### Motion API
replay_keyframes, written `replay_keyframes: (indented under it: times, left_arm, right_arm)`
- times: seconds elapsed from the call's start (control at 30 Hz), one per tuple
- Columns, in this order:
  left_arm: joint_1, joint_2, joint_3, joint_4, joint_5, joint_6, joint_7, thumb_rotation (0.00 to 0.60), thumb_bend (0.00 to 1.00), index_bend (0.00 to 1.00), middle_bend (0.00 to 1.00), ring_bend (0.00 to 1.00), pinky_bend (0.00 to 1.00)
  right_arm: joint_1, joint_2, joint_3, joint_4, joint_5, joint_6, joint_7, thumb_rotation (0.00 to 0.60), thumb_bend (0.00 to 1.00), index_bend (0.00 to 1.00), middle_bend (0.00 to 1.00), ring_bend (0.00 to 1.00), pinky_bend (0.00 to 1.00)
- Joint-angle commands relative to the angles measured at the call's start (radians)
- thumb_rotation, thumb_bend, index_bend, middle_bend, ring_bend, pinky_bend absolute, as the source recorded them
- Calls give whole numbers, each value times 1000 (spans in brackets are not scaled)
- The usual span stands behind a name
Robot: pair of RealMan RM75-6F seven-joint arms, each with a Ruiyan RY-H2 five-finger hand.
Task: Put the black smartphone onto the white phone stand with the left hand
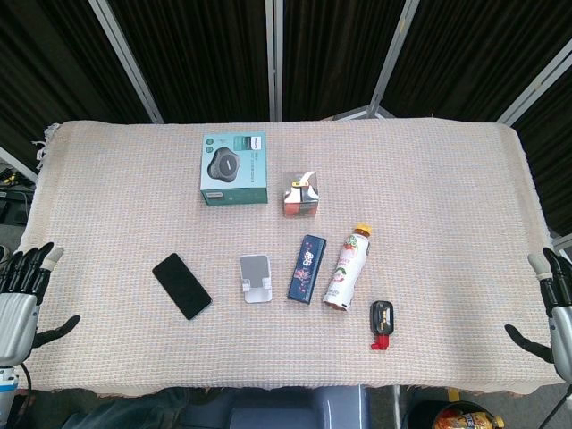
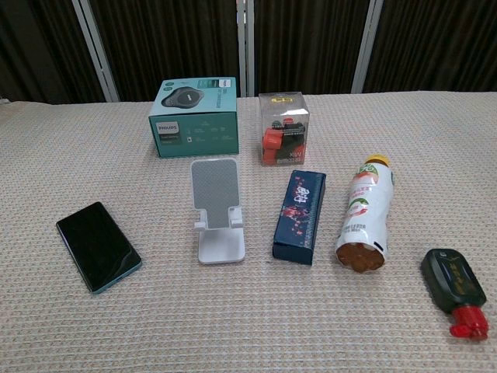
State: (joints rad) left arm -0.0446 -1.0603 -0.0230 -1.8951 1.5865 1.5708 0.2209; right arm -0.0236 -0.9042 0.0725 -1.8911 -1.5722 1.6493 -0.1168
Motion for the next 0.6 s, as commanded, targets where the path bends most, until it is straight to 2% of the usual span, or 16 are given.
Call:
replay_keyframes:
  times: [0.03, 0.23, 0.37, 0.6]
  left_arm:
    - [1, 1, 1, -2, -1, -1, 7, 600, 0, 0, 0, 0, 0]
    - [-7, -9, 3, 8, -1, -19, 17, 600, 0, 0, 0, 0, 0]
    - [-57, -45, -11, 79, 2, -86, 25, 600, 0, 0, 0, 0, 0]
    - [-277, -125, -47, 279, -3, -407, -26, 600, 0, 0, 0, 0, 0]
  right_arm:
    - [-1, 1, 0, -3, 1, 0, 0, 600, 0, 0, 0, 0, 0]
    - [-1, 1, 1, 3, 9, -8, 6, 600, 0, 0, 0, 0, 0]
    - [1, 4, 6, 2, 19, -11, 18, 600, 0, 0, 0, 0, 0]
    - [10, 2, 19, 2, 44, -22, 12, 600, 0, 0, 0, 0, 0]
